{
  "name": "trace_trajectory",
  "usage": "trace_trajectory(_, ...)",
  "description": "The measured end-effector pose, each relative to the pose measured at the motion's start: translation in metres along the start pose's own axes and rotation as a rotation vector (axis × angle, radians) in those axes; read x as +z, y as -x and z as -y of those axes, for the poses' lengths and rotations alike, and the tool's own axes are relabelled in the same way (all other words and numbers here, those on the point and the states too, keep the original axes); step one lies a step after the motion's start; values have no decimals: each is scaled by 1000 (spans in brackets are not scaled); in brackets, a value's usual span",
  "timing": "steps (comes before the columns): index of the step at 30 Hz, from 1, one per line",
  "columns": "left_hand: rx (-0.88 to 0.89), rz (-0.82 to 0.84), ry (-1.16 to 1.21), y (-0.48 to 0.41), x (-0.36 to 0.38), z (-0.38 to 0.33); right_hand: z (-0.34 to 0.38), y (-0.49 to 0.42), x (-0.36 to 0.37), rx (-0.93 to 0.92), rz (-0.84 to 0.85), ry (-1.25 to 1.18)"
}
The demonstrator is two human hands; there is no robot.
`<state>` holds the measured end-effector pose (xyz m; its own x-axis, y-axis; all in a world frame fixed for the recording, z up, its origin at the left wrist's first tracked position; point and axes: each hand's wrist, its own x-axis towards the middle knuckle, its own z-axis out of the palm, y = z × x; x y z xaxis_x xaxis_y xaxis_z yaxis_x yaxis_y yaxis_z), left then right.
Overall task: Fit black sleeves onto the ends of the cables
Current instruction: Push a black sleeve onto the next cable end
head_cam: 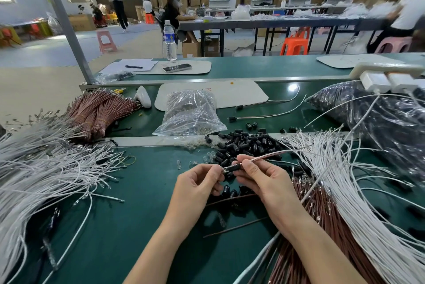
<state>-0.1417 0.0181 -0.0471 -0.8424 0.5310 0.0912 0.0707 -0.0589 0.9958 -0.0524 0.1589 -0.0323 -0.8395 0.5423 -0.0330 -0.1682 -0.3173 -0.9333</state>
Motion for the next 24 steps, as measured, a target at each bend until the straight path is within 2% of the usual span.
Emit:
trace_trajectory(13, -3, 2, -12, 0, -1, 0, -1, 0, -1, -5, 29, -13)
trace_trajectory(24, 13, 4, -33, 0, 0, 1, 2, 0, 1, 40, 95, -155)
